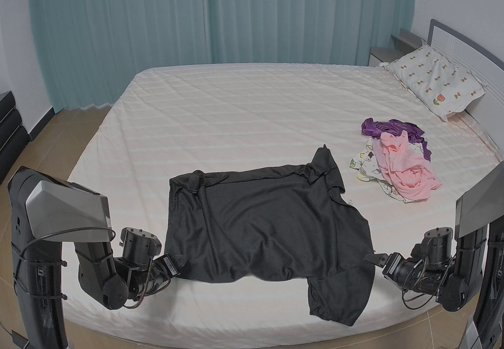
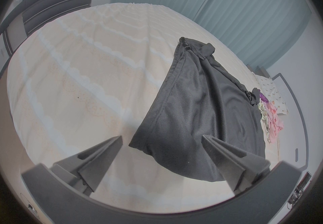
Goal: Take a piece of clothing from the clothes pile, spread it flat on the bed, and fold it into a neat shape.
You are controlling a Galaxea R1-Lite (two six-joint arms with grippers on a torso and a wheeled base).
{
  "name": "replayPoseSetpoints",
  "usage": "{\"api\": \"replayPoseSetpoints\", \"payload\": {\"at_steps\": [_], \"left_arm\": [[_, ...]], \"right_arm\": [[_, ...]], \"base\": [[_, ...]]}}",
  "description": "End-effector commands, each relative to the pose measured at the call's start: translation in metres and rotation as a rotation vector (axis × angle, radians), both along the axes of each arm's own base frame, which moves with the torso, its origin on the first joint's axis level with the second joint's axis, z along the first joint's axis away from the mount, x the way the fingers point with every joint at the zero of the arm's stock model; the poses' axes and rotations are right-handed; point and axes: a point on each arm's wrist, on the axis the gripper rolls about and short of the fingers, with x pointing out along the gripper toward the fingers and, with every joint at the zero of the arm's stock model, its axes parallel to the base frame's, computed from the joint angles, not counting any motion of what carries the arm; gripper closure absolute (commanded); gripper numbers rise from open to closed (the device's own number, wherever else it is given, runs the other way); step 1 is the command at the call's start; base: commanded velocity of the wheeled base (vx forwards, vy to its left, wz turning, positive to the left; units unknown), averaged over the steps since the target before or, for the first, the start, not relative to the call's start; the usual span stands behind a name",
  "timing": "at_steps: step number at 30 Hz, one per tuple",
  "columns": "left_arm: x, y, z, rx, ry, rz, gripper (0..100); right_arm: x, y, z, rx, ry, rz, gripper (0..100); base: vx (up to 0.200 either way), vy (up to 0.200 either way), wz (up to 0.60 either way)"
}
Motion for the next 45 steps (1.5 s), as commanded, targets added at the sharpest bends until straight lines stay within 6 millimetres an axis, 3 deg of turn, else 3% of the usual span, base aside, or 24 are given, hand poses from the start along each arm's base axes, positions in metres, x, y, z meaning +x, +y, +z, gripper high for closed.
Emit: {"api": "replayPoseSetpoints", "payload": {"at_steps": [1, 17, 23, 32, 33, 40, 45], "left_arm": [[0.001, 0.000, -0.003, 0.004, 0.005, 0.001, 100], [-0.022, 0.011, -0.005, 0.060, 0.076, -0.013, 100], [-0.024, 0.020, -0.005, 0.067, 0.092, 0.009, 100], [-0.023, 0.025, -0.006, 0.061, 0.097, 0.020, 100], [-0.023, 0.025, -0.006, 0.060, 0.098, 0.019, 100], [-0.024, 0.025, -0.005, 0.048, 0.094, 0.012, 100], [-0.027, 0.026, -0.002, 0.049, 0.092, 0.011, 100]], "right_arm": [[0.000, 0.001, -0.002, 0.000, 0.004, 0.004, 0], [-0.007, 0.000, -0.022, -0.120, 0.067, 0.093, 0], [0.010, 0.005, -0.040, -0.158, 0.052, 0.093, 0], [0.025, 0.017, -0.044, -0.150, 0.000, 0.129, 0], [0.025, 0.018, -0.044, -0.148, 0.000, 0.135, 100], [0.024, 0.016, -0.046, -0.170, -0.002, 0.138, 100], [0.011, -0.002, -0.040, -0.249, 0.024, 0.154, 100]], "base": [[0.000, 0.000, 0.00], [0.000, 0.000, 0.00], [0.000, 0.000, 0.00], [0.000, 0.000, 0.00], [0.000, 0.000, 0.00], [0.000, 0.000, 0.00], [0.000, 0.000, 0.00]]}}
